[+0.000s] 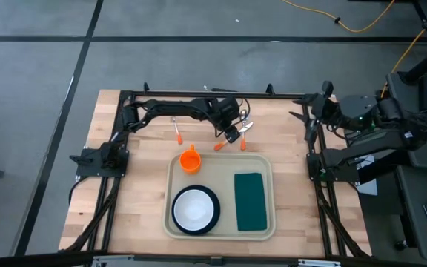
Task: Set up tray
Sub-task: Put the orange table knife on top of the green table napkin
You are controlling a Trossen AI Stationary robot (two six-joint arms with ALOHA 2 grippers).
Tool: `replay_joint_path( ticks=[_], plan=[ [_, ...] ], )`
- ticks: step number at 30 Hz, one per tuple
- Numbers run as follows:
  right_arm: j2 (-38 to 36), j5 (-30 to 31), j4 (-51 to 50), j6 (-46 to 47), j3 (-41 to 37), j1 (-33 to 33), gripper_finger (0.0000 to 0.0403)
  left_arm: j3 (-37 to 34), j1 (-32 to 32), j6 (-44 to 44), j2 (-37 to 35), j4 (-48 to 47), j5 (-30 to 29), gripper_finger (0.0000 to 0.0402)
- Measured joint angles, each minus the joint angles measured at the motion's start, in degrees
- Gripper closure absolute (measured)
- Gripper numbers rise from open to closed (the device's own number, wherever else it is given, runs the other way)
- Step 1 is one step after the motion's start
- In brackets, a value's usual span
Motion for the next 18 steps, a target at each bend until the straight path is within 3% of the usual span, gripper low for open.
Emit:
replay_joint_path(
  ticks=[18],
  plan=[
    [-0.9, -1.6, -0.4, -0.9, 0.0, -1.2, 0.0237, -0.1, -0.8, -0.7, 5.2, 1.8, 0.7, 0.0221]
  ],
)
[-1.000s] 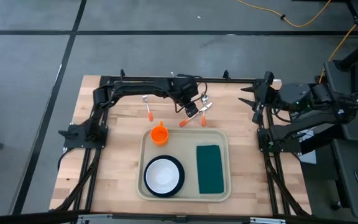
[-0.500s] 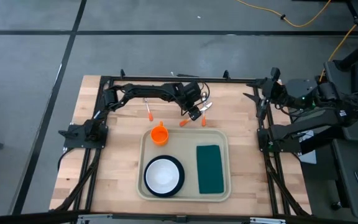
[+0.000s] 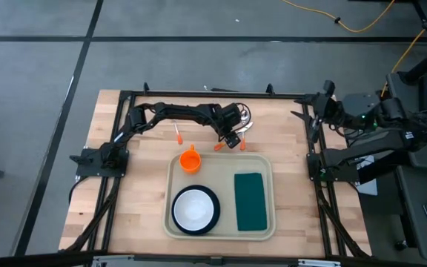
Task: Set up tray
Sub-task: Put the orange table knife on top of the green table napkin
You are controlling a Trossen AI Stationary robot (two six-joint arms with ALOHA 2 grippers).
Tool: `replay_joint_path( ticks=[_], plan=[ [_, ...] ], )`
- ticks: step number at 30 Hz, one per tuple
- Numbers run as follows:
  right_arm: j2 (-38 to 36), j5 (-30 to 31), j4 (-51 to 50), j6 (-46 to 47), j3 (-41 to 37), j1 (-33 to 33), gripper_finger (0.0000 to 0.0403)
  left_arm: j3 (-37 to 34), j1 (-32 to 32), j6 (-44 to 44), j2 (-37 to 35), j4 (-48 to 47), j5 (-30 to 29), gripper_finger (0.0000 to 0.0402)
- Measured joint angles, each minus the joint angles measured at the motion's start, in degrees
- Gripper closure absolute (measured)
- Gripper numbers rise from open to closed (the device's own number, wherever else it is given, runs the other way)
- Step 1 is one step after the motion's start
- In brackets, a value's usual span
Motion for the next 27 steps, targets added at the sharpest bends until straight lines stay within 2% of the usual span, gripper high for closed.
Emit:
replay_joint_path(
  ticks=[14, 27],
  plan=[
    [0.1, 0.0, 0.1, -0.6, 0.0, 0.0, 0.0237, 0.3, -1.1, -1.1, 2.4, 0.8, -1.1, 0.0223],
    [0.0, 0.0, 0.1, -0.6, 0.0, 0.0, 0.0237, 0.3, -2.6, 3.7, 3.6, -1.7, -5.9, 0.0264]
  ],
)
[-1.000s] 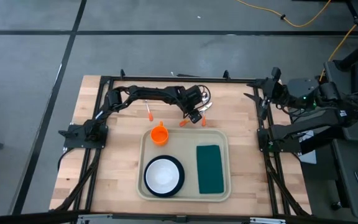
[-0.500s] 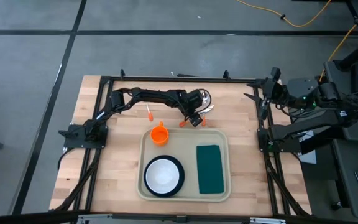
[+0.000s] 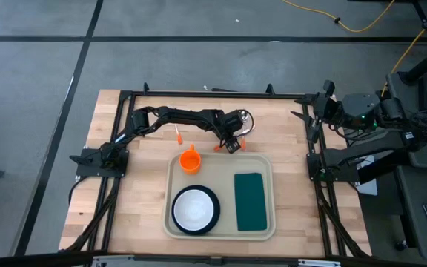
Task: Set up tray
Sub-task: Put the orange table knife on top of the green table napkin
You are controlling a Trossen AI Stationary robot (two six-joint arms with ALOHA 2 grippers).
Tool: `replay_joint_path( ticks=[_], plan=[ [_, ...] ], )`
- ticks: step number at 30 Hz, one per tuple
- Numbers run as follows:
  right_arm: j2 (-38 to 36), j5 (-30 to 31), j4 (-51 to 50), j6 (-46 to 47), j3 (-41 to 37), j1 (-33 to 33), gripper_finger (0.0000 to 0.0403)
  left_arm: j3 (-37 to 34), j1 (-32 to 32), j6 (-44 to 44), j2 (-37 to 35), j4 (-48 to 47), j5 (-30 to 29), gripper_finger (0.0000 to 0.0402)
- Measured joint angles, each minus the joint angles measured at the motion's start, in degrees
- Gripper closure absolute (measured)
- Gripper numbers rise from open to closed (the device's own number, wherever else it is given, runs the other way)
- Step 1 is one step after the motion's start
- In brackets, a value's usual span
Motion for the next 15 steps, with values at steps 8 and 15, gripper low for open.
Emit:
replay_joint_path(
  ticks=[8, 15],
  plan=[
    [0.0, 0.0, 0.0, 0.0, 0.0, 0.0, 0.0237, 0.0, -1.0, 1.1, 0.0, -1.6, -1.3, 0.0264],
    [-0.3, -0.1, 0.0, 0.0, 0.0, 0.0, 0.0237, 0.3, -1.0, 1.4, 0.9, -2.9, -1.1, 0.0284]
  ],
)
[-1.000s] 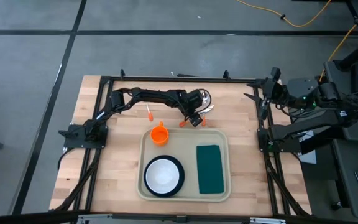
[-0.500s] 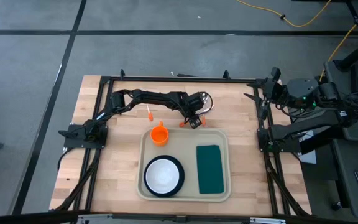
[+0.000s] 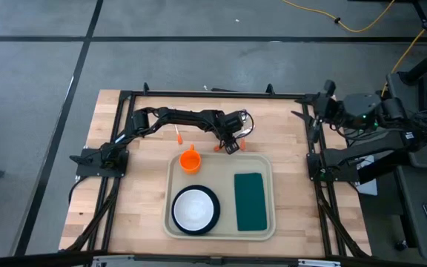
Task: Set up tray
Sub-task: Put the orange table knife on top of the green table napkin
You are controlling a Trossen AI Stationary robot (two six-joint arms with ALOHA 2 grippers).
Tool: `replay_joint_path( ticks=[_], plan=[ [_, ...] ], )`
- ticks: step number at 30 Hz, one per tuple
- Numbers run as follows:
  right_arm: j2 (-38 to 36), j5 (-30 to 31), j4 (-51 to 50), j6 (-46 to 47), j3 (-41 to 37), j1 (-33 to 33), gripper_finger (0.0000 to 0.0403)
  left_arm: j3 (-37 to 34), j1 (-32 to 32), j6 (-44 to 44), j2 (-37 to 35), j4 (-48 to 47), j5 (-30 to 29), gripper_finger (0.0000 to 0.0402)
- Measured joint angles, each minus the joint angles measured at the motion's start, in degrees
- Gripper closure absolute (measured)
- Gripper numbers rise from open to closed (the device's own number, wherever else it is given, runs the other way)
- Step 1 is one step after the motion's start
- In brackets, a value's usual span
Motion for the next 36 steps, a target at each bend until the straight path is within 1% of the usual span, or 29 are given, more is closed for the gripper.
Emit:
replay_joint_path(
  ticks=[4, 8, 12, 20, 30, 36],
  plan=[
    [-0.4, 0.0, 0.0, 0.0, 0.0, 0.0, 0.0237, 0.0, 0.0, -0.9, 0.1, 0.0, 0.0, 0.0311],
    [-0.8, 0.0, 0.0, 0.0, 0.0, 0.0, 0.0237, 0.0, 0.1, -1.4, 0.1, 0.0, 0.0, 0.0352],
    [-1.1, 0.0, 0.0, 0.0, 0.0, 0.0, 0.0237, 0.0, 0.8, -1.9, 0.1, 0.0, 2.3, 0.0386],
    [-1.1, 0.0, 0.0, 0.0, 0.0, 0.0, 0.0237, 0.7, 1.1, -2.5, 0.2, -0.6, 2.9, 0.0383],
    [-1.1, 0.0, -0.1, 0.2, 0.0, 0.0, 0.0237, 8.7, 1.0, -0.8, 1.4, -6.6, 0.8, 0.0388],
    [-1.1, 0.1, -0.9, 1.0, 0.0, 0.0, 0.0237, 10.8, 0.9, 0.2, 1.8, -8.2, 0.0, 0.0388]
  ],
)
